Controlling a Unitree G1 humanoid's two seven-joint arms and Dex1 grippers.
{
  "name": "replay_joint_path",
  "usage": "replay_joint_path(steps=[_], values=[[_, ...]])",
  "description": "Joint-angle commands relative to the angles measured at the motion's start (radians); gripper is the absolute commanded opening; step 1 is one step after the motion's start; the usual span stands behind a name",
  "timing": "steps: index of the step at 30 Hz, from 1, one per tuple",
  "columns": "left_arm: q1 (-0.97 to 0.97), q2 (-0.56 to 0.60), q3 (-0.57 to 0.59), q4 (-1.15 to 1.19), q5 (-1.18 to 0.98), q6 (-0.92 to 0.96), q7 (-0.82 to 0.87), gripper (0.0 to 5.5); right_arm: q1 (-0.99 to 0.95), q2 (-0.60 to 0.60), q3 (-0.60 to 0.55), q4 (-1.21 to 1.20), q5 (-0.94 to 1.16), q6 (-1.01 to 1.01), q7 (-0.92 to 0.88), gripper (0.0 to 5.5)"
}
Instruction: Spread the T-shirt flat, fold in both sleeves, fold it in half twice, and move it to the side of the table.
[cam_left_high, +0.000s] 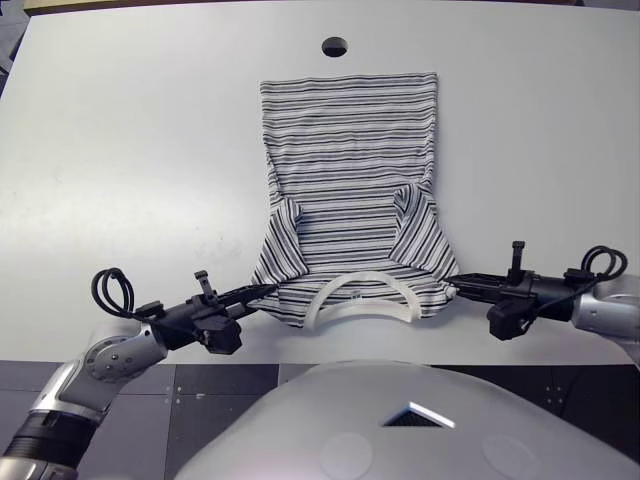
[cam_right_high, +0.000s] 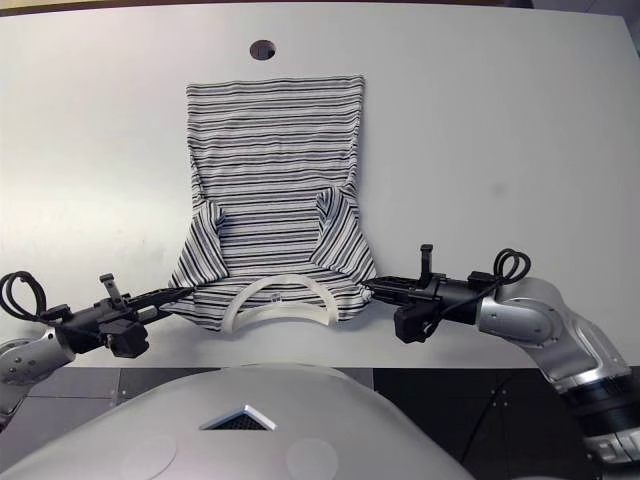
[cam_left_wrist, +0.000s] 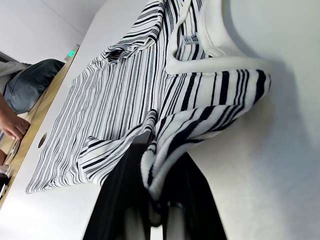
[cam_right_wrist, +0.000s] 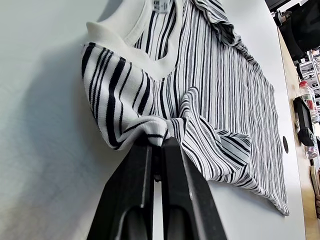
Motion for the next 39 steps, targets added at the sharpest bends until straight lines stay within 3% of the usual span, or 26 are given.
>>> replay_joint_path(steps=[1,5,11,18,27,35,37,39], values=[[0.048,-0.005,0.02,-0.058,-0.035,0.022,-0.011,0.11,0.03,-0.019,-0.028,-0.066,0.068,0.032,0.032,0.12],[-0.051,-0.062,0.051,-0.103,-0.08,0.098,0.021,0.11,-0.056,0.059,-0.03,-0.025,0.127,0.074,0.027,0.12],[-0.474,-0.275,0.001,0.189,0.118,0.272,0.128,0.11,-0.399,0.356,0.014,0.201,0.009,0.175,-0.115,0.12],[-0.786,-0.414,-0.05,0.468,0.246,0.363,0.226,0.11,-0.681,0.555,0.013,0.502,-0.161,0.255,-0.35,0.12],[-1.12,-0.51,-0.104,0.892,0.34,0.379,0.365,0.11,-0.98,0.69,0.085,1.018,-0.32,0.225,-0.6,0.12],[-1.28,-0.567,-0.152,1.212,0.391,0.396,0.484,0.11,-1.118,0.759,0.133,1.304,-0.365,0.203,-0.717,0.12],[-1.298,-0.571,-0.154,1.259,0.391,0.408,0.5,0.58,-1.142,0.774,0.141,1.345,-0.372,0.204,-0.735,0.1],[-1.313,-0.576,-0.157,1.295,0.39,0.419,0.515,0.86,-1.162,0.788,0.152,1.382,-0.379,0.212,-0.754,0.46]])
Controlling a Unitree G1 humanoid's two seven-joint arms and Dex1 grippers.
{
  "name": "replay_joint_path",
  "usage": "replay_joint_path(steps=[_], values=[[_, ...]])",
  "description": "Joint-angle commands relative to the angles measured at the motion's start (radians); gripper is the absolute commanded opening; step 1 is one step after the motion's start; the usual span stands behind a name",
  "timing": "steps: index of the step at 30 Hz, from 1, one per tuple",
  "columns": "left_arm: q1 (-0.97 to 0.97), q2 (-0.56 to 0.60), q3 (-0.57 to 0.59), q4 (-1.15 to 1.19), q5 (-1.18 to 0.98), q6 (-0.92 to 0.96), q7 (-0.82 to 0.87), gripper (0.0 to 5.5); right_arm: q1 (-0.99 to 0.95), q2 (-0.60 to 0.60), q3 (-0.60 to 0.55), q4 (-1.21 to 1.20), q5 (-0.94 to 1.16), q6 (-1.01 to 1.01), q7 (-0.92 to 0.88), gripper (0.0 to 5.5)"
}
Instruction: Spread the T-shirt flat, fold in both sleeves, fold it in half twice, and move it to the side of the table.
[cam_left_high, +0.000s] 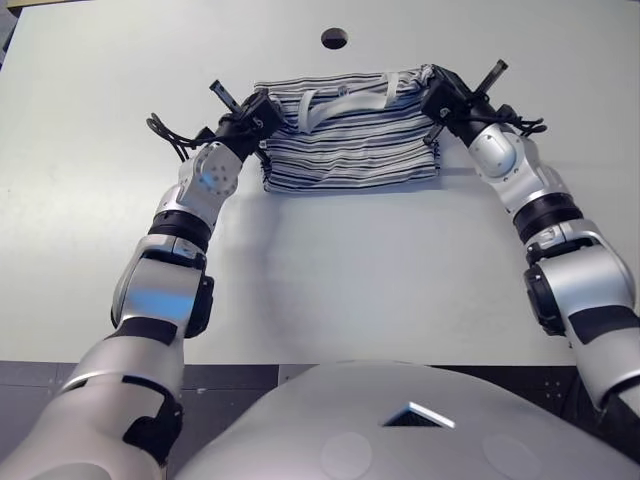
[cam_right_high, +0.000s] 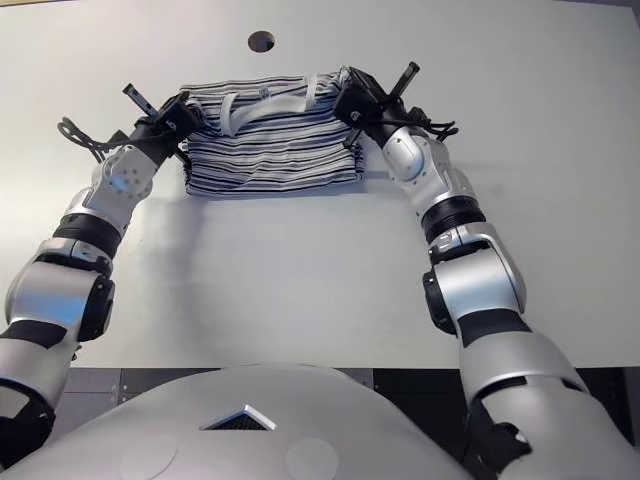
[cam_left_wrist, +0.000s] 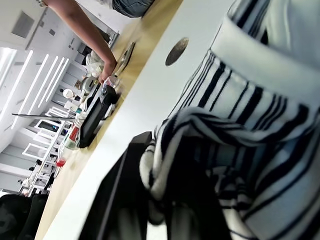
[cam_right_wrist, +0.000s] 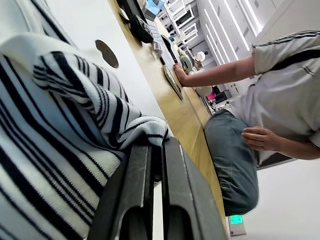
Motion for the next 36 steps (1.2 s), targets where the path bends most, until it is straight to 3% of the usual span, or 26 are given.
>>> replay_joint_path(steps=[1,6,15,18,21,26,30,36], values=[[-0.048,-0.01,-0.006,0.072,0.006,0.03,0.032,0.96,-0.061,0.031,0.023,0.069,-0.023,0.014,-0.038,0.6],[-0.092,-0.055,0.023,0.114,-0.033,0.05,0.04,1.74,-0.103,0.06,0.035,0.137,-0.028,0.049,-0.065,1.49],[-0.202,-0.174,0.225,0.167,-0.263,0.187,-0.107,3.14,-0.181,0.122,-0.048,0.224,0.062,0.187,0.029,3.12],[-0.212,-0.183,0.279,0.184,-0.301,0.285,-0.066,3.55,-0.185,0.133,-0.081,0.225,0.093,0.201,0.026,3.17],[-0.201,-0.166,0.348,0.192,-0.345,0.365,0.006,3.96,-0.139,0.121,-0.053,0.172,0.082,0.069,0.084,3.17],[-0.146,-0.119,0.391,0.184,-0.361,0.354,0.027,4.74,0.039,-0.057,0.085,-0.067,-0.041,-0.166,0.179,3.17],[-0.104,-0.074,0.401,0.174,-0.358,0.314,0.038,5.38,0.157,-0.2,0.131,-0.303,-0.125,-0.17,0.233,3.17],[-0.033,-0.019,0.437,0.145,-0.393,0.217,0.026,5.38,0.363,-0.388,0.133,-0.649,-0.132,-0.15,0.404,3.17]])
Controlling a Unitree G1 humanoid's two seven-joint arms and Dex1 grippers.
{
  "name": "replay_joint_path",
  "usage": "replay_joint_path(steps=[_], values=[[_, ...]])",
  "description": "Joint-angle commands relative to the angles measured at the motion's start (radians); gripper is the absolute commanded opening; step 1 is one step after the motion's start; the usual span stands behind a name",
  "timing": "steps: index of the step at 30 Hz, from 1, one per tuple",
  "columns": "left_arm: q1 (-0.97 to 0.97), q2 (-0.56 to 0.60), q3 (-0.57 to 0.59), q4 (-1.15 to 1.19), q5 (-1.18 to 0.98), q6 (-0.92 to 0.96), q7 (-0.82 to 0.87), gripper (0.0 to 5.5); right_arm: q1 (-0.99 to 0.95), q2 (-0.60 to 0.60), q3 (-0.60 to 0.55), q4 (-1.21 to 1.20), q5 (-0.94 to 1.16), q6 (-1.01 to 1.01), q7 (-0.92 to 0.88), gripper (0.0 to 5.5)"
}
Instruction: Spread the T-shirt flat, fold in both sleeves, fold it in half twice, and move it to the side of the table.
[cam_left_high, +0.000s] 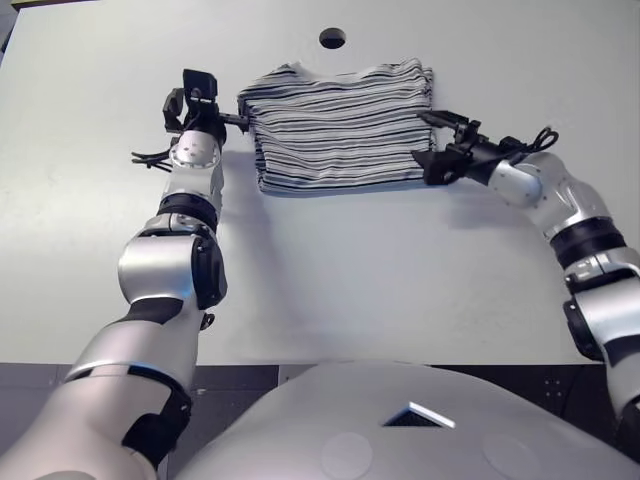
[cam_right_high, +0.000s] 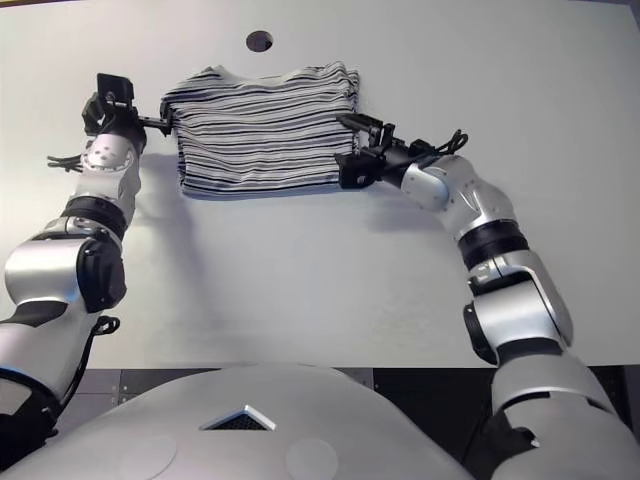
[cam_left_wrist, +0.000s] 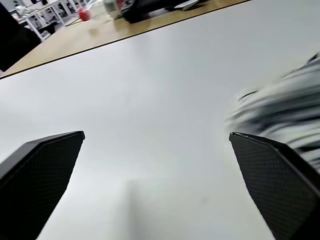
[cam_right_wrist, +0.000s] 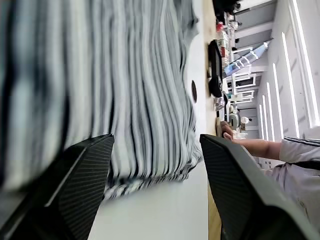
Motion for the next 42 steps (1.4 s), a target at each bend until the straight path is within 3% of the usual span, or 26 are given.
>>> replay_joint_path(steps=[1,6,11,15,22,25,31,35,38,42], values=[[0.062,0.038,0.035,-0.03,-0.034,-0.061,0.003,5.38,0.114,-0.074,0.025,-0.187,-0.012,0.013,0.109,3.17],[0.148,0.02,0.091,-0.101,-0.106,-0.164,-0.016,5.38,0.153,-0.031,0.11,-0.281,-0.09,0.022,0.14,3.17],[0.288,0.024,0.168,-0.299,-0.22,-0.247,-0.057,5.38,0.263,-0.082,0.156,-0.537,-0.06,0.001,0.231,3.17],[0.393,0.006,0.189,-0.497,-0.266,-0.238,-0.057,5.38,0.288,0.079,0.299,-0.643,-0.069,0.015,0.293,3.17],[0.467,-0.005,0.18,-0.719,-0.229,-0.209,0.003,5.38,0.185,0.442,0.457,-0.464,-0.194,0.075,0.192,3.17],[0.475,-0.006,0.186,-0.727,-0.233,-0.195,0.016,5.38,0.168,0.507,0.438,-0.46,-0.174,0.102,0.149,3.17],[0.492,-0.022,0.179,-0.8,-0.25,-0.198,-0.003,5.38,0.164,0.344,0.19,-0.723,0.132,0.149,0.249,3.17],[0.48,-0.038,0.161,-0.841,-0.252,-0.189,-0.02,5.38,-0.045,0.343,0.05,-0.424,0.135,0.179,0.143,3.17],[0.47,-0.041,0.159,-0.837,-0.246,-0.186,-0.018,5.38,-0.231,0.444,0.118,0.058,-0.024,0.227,-0.104,3.17],[0.47,-0.052,0.157,-0.838,-0.251,-0.194,-0.021,5.38,-0.301,0.543,0.234,0.441,-0.15,0.274,-0.291,3.17]])
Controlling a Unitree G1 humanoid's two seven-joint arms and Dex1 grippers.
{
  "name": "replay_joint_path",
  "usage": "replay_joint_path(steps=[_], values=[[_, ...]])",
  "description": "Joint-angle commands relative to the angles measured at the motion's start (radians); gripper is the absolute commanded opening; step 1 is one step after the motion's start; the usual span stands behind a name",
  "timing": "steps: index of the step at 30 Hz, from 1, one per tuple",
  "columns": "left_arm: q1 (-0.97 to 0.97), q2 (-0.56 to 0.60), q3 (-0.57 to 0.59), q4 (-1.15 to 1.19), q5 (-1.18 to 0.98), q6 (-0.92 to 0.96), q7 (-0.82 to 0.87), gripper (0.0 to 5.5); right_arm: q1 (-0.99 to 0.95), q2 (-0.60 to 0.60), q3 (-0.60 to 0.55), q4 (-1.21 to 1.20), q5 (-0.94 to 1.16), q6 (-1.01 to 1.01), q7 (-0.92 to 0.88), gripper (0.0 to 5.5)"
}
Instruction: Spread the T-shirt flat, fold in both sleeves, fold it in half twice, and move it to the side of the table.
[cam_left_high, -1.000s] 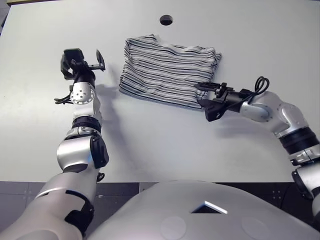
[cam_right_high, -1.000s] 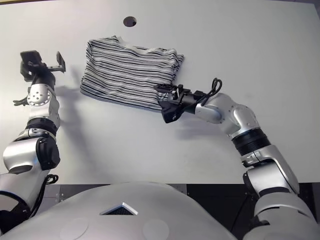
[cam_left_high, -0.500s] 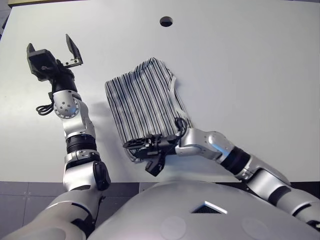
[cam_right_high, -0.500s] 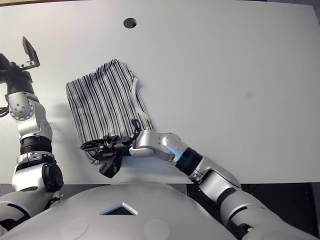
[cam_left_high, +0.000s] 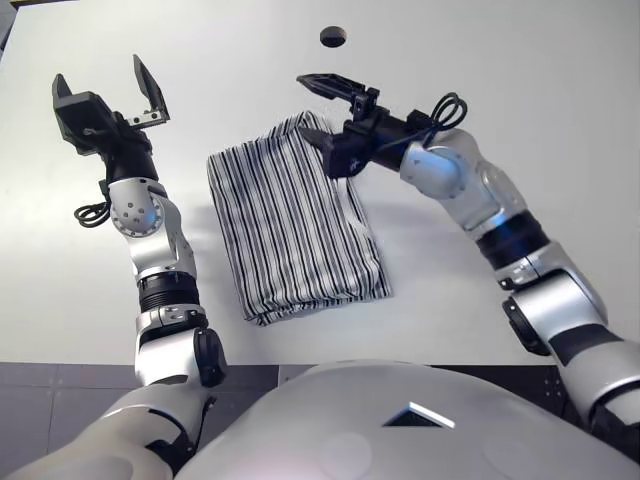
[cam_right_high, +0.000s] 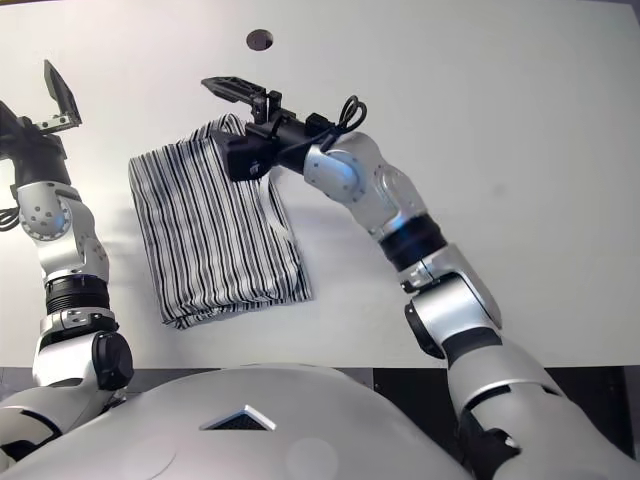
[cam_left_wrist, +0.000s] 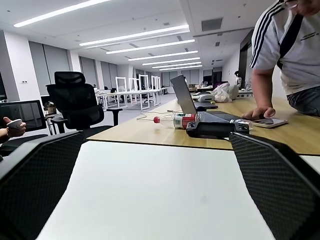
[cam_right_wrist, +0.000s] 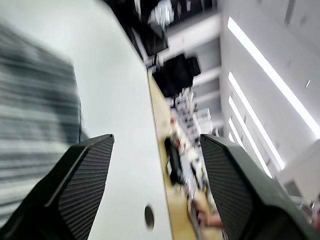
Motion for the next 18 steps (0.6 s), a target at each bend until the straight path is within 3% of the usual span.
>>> replay_joint_path(steps=[1,7,13,18], values=[[-0.02,-0.018,-0.011,-0.004,-0.004,0.007,-0.011,5.38,-0.117,0.13,0.137,0.488,-0.164,0.064,-0.222,3.17],[-0.005,-0.015,-0.033,-0.044,0.012,0.01,-0.03,5.38,-0.121,0.072,0.15,0.611,-0.166,0.002,-0.31,3.17],[0.121,0.059,-0.035,-0.176,0.083,-0.013,-0.069,5.38,-0.027,-0.119,0.092,0.439,-0.115,-0.096,-0.324,3.17],[0.175,0.126,-0.031,-0.204,0.147,-0.067,-0.08,5.38,0.004,-0.161,0.026,0.26,-0.075,-0.096,-0.339,3.17]])
